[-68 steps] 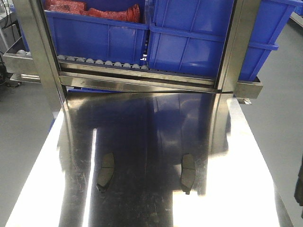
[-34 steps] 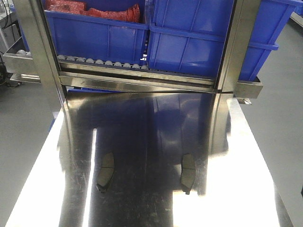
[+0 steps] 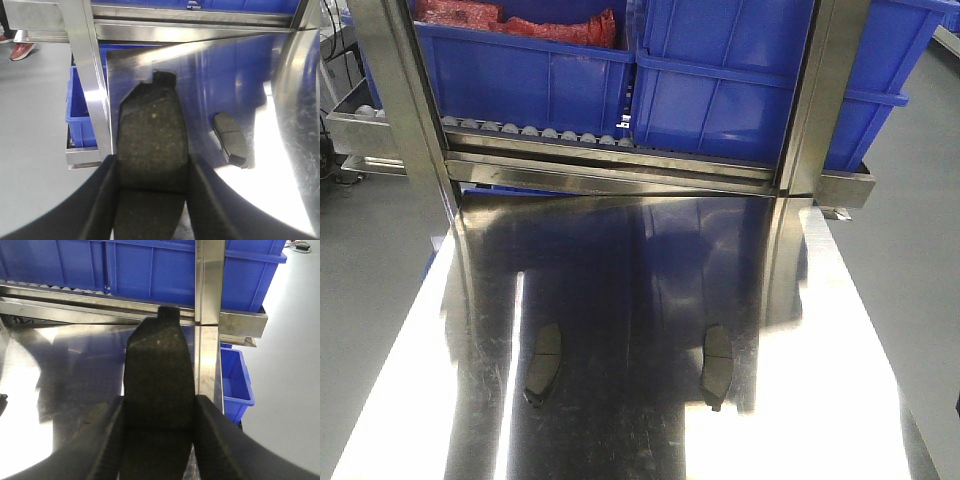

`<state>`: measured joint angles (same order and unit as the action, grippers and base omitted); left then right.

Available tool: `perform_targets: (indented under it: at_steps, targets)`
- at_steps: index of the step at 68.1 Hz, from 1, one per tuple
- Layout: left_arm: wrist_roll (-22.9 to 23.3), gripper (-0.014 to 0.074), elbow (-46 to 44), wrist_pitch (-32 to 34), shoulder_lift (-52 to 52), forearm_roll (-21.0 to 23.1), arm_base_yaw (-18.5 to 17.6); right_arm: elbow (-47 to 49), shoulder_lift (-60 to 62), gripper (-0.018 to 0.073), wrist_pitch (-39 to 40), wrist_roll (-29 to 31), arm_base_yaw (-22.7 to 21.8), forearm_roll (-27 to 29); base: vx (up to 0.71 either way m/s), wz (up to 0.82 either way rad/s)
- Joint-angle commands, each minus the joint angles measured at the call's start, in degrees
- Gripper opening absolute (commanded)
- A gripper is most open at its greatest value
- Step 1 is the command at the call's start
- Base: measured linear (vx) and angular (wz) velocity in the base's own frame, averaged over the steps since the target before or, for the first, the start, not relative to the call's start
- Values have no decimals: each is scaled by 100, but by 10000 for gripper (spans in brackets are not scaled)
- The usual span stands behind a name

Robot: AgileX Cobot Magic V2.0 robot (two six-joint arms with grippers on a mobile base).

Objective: Move and align brake pads A on conveyor
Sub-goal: 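Turn the base away from the table holding both pads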

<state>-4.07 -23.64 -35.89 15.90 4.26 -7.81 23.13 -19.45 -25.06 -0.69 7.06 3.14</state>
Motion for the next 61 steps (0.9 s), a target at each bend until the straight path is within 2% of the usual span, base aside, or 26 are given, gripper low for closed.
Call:
perform_targets:
  at_steps: [1,28,61]
  targets:
    - [58,-6,-159,485,32,36,-16,182,-40,-7,605,69,-11,-21,0,0]
    - [58,-6,-159,485,32,36,-16,182,-40,-7,605,69,-22,-21,-2,13]
    - [58,-6,-159,484,32,36,-16,182,-40,-7,605,69,-22,-21,-14,80]
